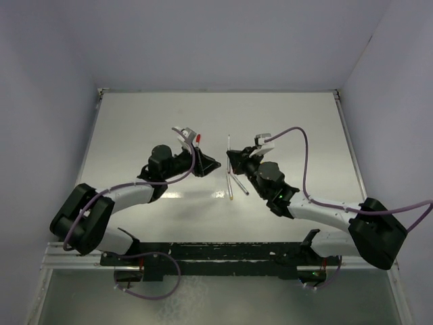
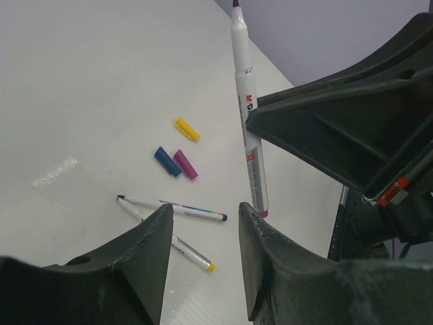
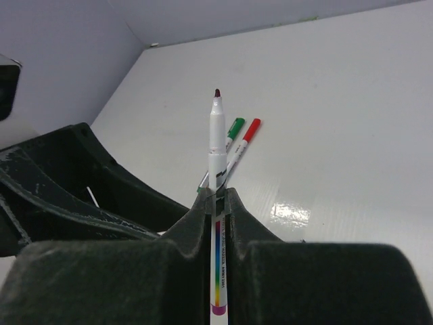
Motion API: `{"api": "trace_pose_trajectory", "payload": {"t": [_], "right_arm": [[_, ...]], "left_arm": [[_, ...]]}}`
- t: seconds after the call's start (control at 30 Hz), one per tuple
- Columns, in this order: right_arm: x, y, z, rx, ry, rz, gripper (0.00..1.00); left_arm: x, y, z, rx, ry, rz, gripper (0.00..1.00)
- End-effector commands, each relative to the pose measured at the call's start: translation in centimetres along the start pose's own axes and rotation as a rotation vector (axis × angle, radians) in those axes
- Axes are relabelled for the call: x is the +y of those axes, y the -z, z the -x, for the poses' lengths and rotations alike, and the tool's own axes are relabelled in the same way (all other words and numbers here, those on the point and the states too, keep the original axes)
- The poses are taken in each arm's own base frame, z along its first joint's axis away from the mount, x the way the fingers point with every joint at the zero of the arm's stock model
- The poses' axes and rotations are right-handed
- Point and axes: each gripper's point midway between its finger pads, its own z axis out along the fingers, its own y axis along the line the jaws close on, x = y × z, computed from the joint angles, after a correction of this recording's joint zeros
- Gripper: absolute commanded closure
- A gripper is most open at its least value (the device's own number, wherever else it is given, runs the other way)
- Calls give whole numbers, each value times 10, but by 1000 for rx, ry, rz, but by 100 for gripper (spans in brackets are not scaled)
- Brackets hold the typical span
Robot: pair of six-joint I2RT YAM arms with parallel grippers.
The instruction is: Insert the pens into the pen caps
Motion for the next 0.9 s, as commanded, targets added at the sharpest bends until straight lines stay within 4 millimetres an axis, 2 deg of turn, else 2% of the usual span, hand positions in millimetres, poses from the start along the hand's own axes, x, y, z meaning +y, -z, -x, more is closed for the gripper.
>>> {"api": "trace_pose_trajectory", "payload": {"t": [0.0, 0.4, 0.87], "right_arm": [[27, 3, 45, -152, -82, 111, 100], [35, 1, 45, -154, -101, 148, 100], [29, 0, 40, -145, -88, 123, 100]], "left_arm": [[-30, -5, 19, -62, -43, -143, 53], [-44, -15, 26, -75, -58, -195, 53], [-54, -10, 33, -103, -47, -230, 53]]}}
